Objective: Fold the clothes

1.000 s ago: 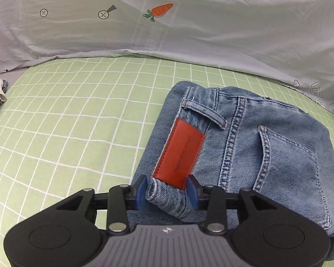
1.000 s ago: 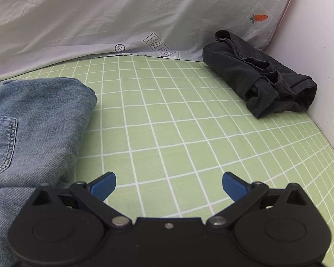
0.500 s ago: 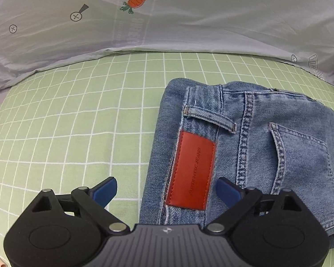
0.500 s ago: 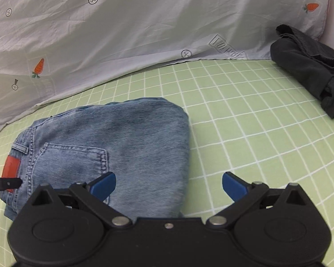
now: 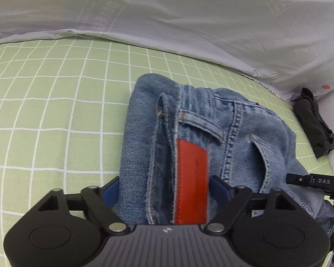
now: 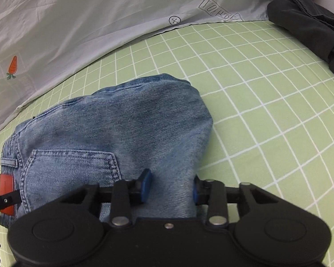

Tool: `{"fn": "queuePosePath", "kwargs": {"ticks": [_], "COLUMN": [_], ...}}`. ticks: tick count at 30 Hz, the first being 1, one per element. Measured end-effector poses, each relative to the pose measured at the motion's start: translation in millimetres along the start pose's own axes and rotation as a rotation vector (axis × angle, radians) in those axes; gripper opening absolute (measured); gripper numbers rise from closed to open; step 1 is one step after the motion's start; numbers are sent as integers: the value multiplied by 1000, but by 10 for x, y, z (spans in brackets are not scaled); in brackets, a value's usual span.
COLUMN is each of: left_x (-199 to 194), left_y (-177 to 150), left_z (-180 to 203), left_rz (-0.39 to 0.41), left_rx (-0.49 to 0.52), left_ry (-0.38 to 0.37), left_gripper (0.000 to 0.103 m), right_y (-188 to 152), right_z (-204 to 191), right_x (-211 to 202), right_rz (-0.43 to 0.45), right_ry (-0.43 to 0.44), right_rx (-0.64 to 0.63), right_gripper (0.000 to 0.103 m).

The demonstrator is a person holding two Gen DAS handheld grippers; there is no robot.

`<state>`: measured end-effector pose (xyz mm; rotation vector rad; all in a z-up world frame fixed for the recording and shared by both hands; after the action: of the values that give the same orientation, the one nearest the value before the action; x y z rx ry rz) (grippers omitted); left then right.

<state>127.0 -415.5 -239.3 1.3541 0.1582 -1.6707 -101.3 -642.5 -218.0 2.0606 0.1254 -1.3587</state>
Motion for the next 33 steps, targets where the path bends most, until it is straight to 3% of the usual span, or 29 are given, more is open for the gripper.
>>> {"fn": "queuePosePath", "kwargs": {"ticks": [2, 5, 8, 17, 21, 25, 28, 33], "left_x": [-65, -183, -308, -414, -183, 69, 244, 369], "left_y": [-10, 10, -8, -248, -445, -527, -484, -130], "left_z": [106, 288, 493, 1962, 2765, 3505, 4028, 4782], "left_rz": [8, 42, 60, 142, 155, 173, 200, 268], "left_rx": [15, 78, 33, 53, 30, 4, 10, 50], "left_ry": [-4, 63, 46, 5, 11, -42, -60, -119], "left_gripper": [45, 31, 24, 20, 19, 19, 19, 19], "right_y": [33, 81, 160, 489, 632, 821, 1012, 1550], "right_z": [-38, -96, 35, 1009, 1441, 1987, 2454, 3013], "right_x": [-80, -202, -370, -1022, -1316, -1559, -1726, -2025], "right_rz": [27, 67, 107, 226, 279, 326, 363, 474], "right_ry": [4, 11, 23, 80, 105, 103, 109, 121], "right_rx": [-14, -34, -51, -91, -108, -155, -169, -206], "right_gripper": [11, 9, 8, 7, 7, 7, 7, 7]}}
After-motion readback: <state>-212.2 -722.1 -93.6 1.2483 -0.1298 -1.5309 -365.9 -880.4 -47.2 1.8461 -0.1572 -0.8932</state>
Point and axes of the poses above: each gripper's, at about its wrist camera, not at the fingertips, and x roughly the way its jaws point, z to its right, y to its top, the point moved 9 cm from there along x, roughly the way its jaws point, and after that the axes turned 5 degrees about -z, right-handed, at the moved point
